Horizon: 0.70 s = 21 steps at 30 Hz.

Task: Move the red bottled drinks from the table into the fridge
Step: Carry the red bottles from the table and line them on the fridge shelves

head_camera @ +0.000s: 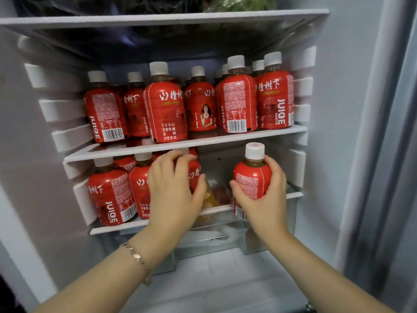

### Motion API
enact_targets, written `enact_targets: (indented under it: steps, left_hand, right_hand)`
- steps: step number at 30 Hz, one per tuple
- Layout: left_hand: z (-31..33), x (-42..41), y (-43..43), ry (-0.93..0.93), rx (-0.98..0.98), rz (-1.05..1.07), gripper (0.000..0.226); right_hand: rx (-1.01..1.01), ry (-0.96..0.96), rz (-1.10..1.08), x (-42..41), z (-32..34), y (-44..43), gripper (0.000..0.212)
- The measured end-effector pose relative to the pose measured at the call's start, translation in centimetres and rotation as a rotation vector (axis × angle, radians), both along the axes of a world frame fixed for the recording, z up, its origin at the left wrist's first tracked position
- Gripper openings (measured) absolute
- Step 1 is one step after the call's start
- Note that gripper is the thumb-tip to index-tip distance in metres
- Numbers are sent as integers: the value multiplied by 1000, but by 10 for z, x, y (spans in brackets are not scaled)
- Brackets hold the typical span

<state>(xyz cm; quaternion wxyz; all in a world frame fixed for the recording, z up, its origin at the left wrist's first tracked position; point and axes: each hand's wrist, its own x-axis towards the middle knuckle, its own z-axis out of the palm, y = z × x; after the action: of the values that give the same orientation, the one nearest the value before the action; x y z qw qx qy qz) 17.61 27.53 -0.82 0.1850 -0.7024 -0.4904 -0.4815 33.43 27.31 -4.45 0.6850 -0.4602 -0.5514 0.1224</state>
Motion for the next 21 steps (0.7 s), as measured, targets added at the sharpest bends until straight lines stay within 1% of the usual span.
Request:
enact_targets:
  steps: [2,5,7,11,15,18,19,21]
  left_hand:
    - [-5,-4,11,6,-39,133,42]
    - [-7,-11,23,127,-89,266,57]
    - [-7,-15,26,194,-78,329,63]
    - [-8,-20,29,330,5,382,67]
    - [-10,-19,33,386,30,439,66]
    - [-12,-19,34,400,39,455,66]
    - [-12,-20,35,400,52,456,65]
    - [-13,-20,37,391,82,456,65]
  right_hand:
    - [-51,-58,-18,-3,1,9,75]
    - [-113,-137,-3,-9,7,24,78]
    - [-177,-202,-25,-11,9,35,81]
    - [-387,-442,-241,-17,20,60,81]
    - [-566,-427,-149,-25,38,86,82]
    - [-578,-432,-188,-33,35,95,78]
    - [-576,-395,-178,-37,31,96,73]
    - [-569,-251,-110,-44,21,97,65]
